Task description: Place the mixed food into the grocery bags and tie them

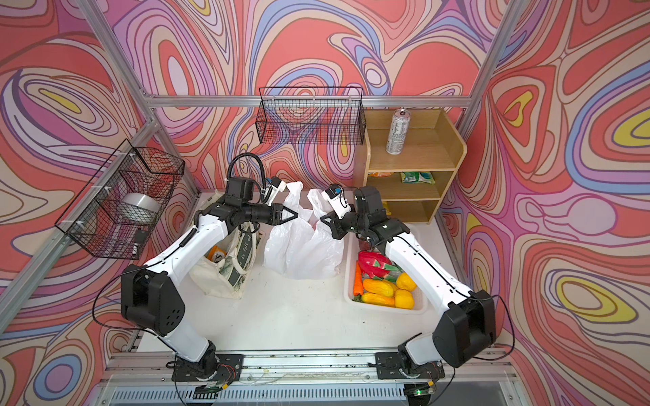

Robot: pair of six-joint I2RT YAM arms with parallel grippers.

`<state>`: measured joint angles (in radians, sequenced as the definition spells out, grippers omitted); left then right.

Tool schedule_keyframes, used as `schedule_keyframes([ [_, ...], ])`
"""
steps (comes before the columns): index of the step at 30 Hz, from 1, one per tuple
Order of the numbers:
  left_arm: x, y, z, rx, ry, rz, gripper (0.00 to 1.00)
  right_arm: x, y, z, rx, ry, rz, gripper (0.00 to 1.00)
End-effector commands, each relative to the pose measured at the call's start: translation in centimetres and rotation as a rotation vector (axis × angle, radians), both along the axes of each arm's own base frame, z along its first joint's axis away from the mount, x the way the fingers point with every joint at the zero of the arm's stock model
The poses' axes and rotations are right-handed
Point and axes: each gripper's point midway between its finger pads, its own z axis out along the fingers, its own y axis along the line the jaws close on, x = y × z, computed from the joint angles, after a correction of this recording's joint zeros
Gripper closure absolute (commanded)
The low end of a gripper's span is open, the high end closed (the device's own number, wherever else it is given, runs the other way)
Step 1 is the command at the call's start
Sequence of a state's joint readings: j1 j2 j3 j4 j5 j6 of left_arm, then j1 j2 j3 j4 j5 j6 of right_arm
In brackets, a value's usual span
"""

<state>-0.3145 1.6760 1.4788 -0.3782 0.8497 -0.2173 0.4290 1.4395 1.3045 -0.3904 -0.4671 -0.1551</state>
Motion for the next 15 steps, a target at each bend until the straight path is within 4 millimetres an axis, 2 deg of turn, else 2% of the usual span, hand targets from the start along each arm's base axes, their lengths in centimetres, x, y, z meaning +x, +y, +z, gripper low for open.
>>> schedule_keyframes([
  [1, -0.4, -0.8, 0.2, -0.023, -0.008, -0.073, 1.00, 0.0, -0.9, 1.0, -0.035, -0.060, -0.032, 1.00],
  [9, -0.1, -1.4, 0.0, -0.073, -0.010, -0.089, 1.00, 1.9, -2.4, -1.1, -0.061, -0.103, -0.159, 0.98],
  [12, -0.2, -1.4, -0.4, -0.064, -0.008, -0.095, 1.00, 2.4, -3.3, -1.2, -0.047, -0.117, -0.212, 0.52],
  [13, -0.2, -1.4, -0.4, -0.064, -0.007, -0.099, 1.00, 2.5, -3.7, -1.1, -0.038, -0.117, -0.225, 0.41],
  [15, -0.2, -1.4, -0.5, -0.063, -0.008, -0.103, 1.00, 2.6, -4.5, -0.9, -0.020, -0.116, -0.248, 0.28],
])
